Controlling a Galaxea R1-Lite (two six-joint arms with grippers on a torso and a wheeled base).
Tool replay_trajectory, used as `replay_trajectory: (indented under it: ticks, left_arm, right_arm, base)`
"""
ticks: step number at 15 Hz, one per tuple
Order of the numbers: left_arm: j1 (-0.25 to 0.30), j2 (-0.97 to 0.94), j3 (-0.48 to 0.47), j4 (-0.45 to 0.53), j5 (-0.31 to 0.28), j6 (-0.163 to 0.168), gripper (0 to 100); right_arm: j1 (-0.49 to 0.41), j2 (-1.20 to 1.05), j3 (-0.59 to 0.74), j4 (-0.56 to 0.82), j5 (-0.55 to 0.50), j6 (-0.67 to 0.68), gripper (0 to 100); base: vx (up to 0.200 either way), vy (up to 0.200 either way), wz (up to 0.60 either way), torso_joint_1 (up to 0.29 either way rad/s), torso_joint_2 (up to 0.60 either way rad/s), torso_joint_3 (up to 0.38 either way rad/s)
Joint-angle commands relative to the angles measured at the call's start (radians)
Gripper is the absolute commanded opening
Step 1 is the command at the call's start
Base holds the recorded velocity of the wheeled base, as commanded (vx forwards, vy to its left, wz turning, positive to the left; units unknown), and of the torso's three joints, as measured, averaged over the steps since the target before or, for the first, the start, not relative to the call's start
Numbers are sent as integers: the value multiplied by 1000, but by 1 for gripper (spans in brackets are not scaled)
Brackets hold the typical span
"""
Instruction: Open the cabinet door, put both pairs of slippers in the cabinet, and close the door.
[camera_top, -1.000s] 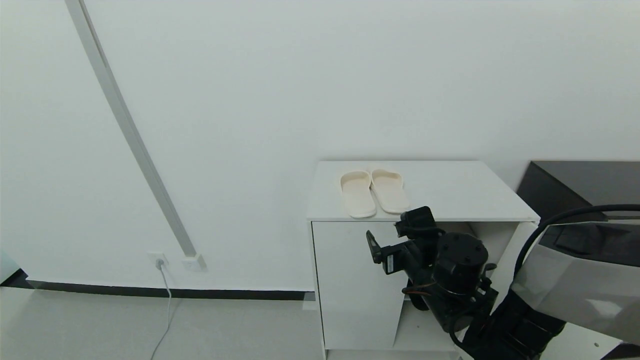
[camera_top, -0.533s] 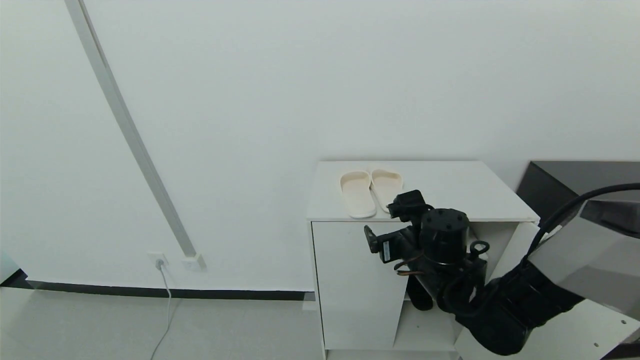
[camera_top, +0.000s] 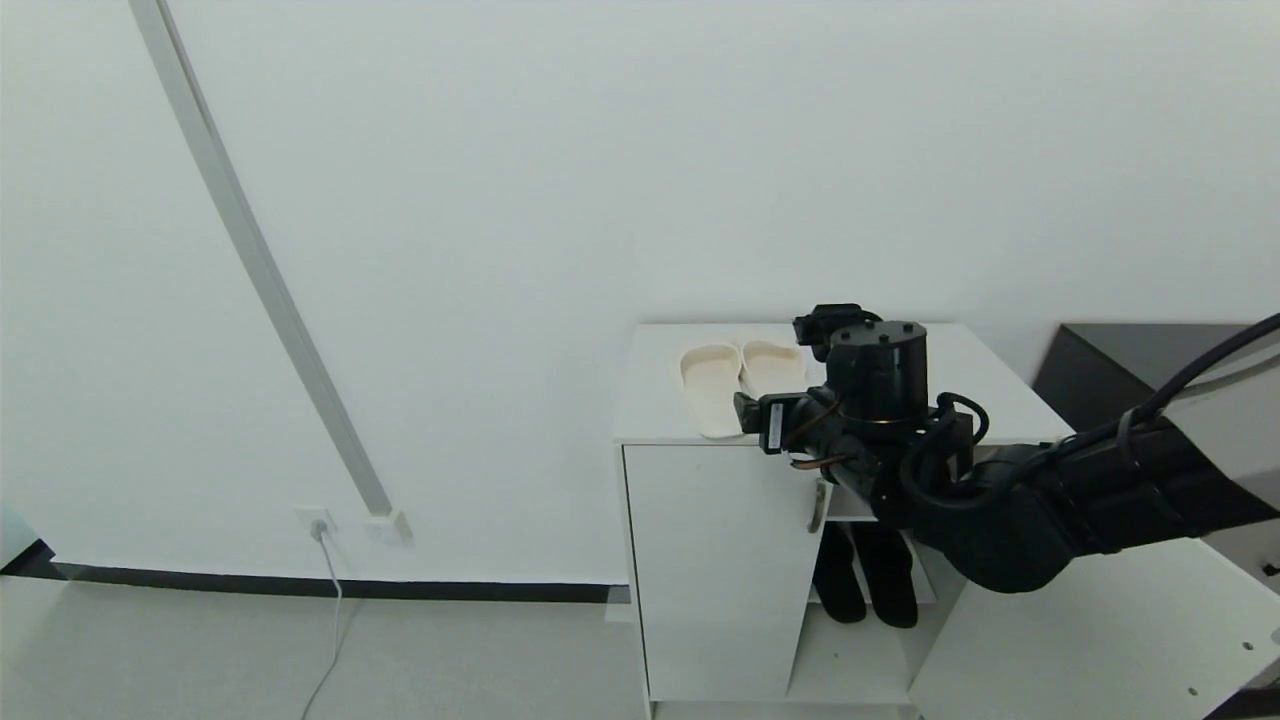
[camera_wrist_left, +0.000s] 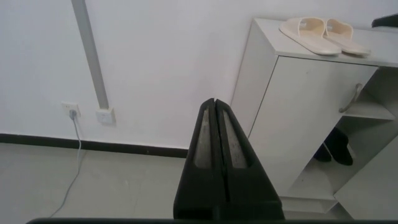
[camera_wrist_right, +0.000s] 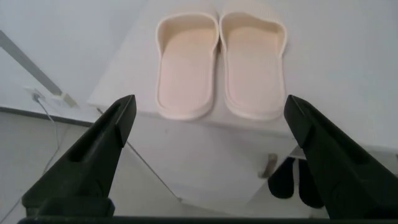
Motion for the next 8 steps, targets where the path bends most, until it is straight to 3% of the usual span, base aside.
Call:
replay_trajectory:
  ticks: [1,8]
  left_arm:
    - [0,0,0,0,0,0,0]
    - [0,0,0,0,0,-2,0]
  right_arm:
    - [-4,0,8,-20,1,0,100]
    - [10,17,61,-44,3,-3,100]
  base:
    - [200,0,0,-12,-12,7]
    - [200,0,0,6,0,-1]
